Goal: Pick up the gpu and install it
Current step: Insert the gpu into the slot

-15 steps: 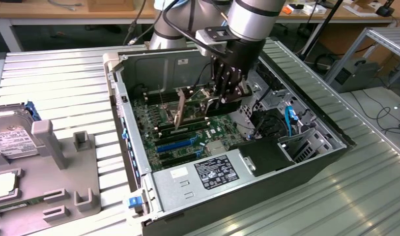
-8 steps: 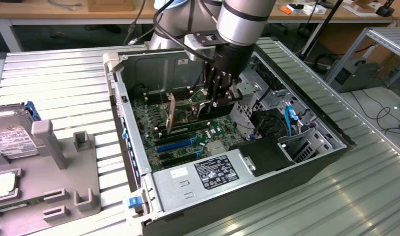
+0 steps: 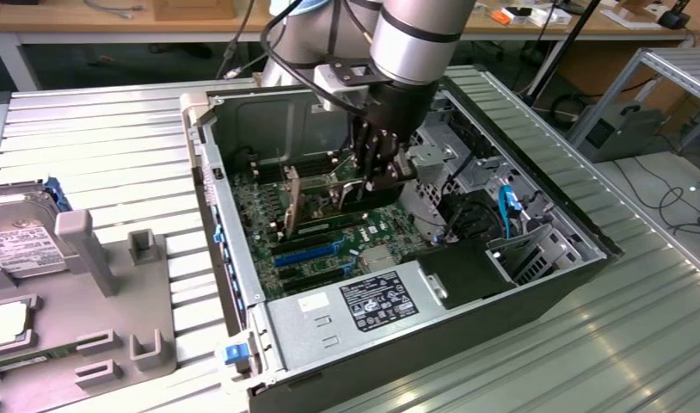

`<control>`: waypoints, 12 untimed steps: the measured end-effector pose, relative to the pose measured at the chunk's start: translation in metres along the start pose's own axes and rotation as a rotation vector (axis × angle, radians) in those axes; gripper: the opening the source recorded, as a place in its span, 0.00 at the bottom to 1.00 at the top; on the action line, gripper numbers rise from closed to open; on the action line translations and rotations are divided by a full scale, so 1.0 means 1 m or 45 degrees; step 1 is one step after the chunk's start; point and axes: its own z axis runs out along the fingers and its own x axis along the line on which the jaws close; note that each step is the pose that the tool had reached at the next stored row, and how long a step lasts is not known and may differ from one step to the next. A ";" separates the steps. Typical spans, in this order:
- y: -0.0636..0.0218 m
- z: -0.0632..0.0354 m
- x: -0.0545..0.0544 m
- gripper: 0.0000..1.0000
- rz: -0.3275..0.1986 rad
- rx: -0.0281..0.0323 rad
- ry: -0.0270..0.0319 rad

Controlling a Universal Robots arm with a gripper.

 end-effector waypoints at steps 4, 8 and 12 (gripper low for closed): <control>0.0082 0.0027 0.000 0.27 0.000 0.0001 -0.0001; 0.0168 0.0060 0.000 0.27 0.000 0.0000 -0.0001; 0.0262 0.0104 0.000 0.27 0.000 0.0002 -0.0002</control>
